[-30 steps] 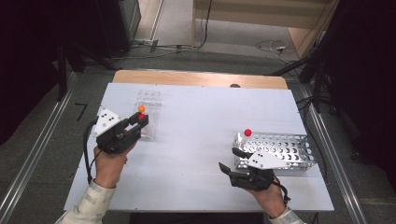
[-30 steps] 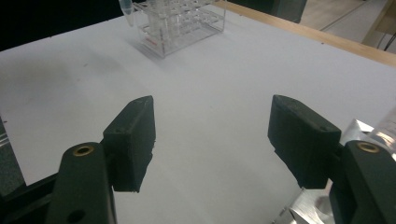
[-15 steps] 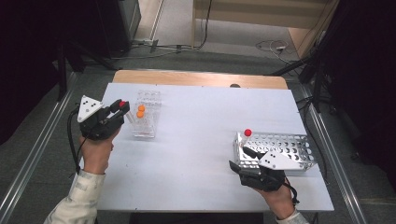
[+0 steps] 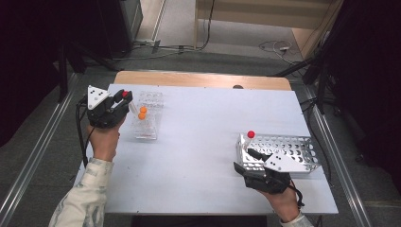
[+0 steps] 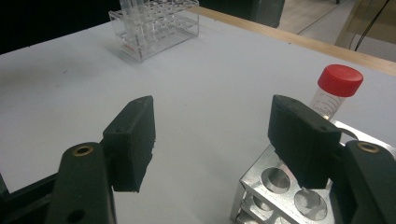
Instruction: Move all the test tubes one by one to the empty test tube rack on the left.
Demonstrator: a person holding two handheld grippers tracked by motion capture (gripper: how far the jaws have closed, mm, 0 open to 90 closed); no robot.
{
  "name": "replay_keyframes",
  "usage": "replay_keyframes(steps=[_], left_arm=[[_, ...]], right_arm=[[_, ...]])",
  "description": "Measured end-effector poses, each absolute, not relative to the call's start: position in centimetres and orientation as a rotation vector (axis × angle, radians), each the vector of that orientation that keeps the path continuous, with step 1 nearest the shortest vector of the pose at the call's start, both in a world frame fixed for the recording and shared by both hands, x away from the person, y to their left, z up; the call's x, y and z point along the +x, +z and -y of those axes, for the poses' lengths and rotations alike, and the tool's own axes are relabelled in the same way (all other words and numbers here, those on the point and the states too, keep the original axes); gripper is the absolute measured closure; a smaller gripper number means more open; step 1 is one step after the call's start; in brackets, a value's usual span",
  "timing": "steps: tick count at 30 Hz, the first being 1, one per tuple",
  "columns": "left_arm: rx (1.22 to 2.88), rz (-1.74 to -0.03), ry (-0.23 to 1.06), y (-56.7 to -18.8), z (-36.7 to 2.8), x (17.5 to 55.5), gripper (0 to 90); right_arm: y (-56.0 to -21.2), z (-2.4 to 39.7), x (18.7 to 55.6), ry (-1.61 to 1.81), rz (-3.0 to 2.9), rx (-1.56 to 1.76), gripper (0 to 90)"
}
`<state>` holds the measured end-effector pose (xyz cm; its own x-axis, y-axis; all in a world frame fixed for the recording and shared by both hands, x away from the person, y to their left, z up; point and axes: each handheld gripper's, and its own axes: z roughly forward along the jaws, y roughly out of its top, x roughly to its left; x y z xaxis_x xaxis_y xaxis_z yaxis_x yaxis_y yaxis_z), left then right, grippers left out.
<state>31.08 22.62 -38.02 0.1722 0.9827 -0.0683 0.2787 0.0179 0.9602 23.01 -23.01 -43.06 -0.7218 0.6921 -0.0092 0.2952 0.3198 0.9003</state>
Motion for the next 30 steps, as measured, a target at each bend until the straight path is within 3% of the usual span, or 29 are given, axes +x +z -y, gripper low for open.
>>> replay_keyframes(steps=[21,30], left_arm=[[1.552,-1.318,0.906,-41.5,-21.7,32.0,68.7],[1.518,-1.328,0.878,-41.5,-21.9,31.9,65.1]], right_arm=[[-43.2,23.0,23.1,1.363,-2.199,0.876,30.4],[-43.2,23.1,23.1,1.361,-2.197,0.884,30.4]])
